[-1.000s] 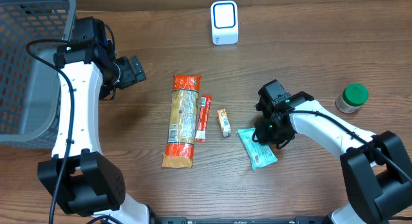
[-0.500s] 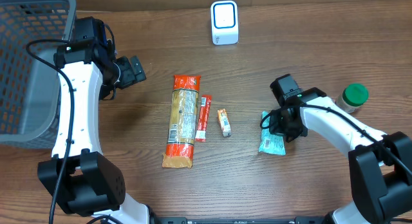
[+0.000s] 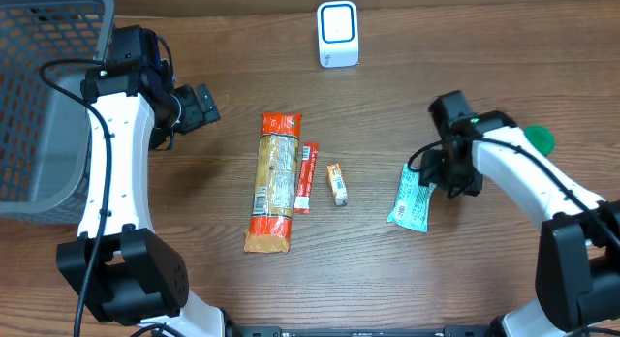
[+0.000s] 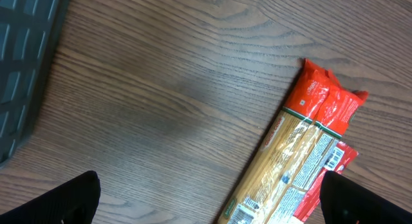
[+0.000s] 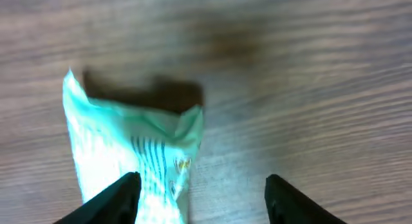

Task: Scan the item barcode

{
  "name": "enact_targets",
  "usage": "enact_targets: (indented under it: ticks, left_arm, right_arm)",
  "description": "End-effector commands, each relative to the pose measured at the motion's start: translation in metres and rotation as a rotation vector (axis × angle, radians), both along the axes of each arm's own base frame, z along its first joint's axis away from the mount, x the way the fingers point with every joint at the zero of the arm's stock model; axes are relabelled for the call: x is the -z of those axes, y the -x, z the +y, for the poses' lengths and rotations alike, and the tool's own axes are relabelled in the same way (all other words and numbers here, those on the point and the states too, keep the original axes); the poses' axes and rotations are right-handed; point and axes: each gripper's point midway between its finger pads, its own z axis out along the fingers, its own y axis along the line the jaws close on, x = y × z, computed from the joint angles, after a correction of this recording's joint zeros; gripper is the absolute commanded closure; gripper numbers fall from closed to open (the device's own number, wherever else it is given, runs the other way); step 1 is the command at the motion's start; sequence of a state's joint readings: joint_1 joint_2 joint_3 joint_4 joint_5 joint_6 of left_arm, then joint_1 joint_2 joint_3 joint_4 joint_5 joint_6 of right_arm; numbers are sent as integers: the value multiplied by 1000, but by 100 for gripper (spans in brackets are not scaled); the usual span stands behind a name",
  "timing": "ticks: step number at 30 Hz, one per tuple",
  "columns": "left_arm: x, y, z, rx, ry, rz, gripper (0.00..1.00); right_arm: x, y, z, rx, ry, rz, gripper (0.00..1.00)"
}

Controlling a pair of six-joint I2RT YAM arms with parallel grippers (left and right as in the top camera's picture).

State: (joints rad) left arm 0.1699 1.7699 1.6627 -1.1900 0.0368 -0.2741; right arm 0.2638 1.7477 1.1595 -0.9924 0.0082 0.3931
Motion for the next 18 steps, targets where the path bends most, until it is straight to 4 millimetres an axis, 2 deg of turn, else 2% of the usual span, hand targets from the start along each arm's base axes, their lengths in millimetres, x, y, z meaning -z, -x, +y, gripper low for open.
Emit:
enact_targets:
  ticks: [1,7,11,18]
  left_arm:
    - [-4,-3,-1,21,-10,-12,0]
    - [-4,-3,-1,21,-10,-12,0]
    - [-4,-3,-1,21,-10,-12,0]
    - [-4,-3,-1,21,-10,-12,0]
  right_arm:
    - [-4,-8,3,-4,-98,0,36]
    - [-9,-10,22,-111,-293,-2,36]
    - [-1,-12,25,-118,-300,-11,36]
    - [24,-14,19,-121,-274,-60,36]
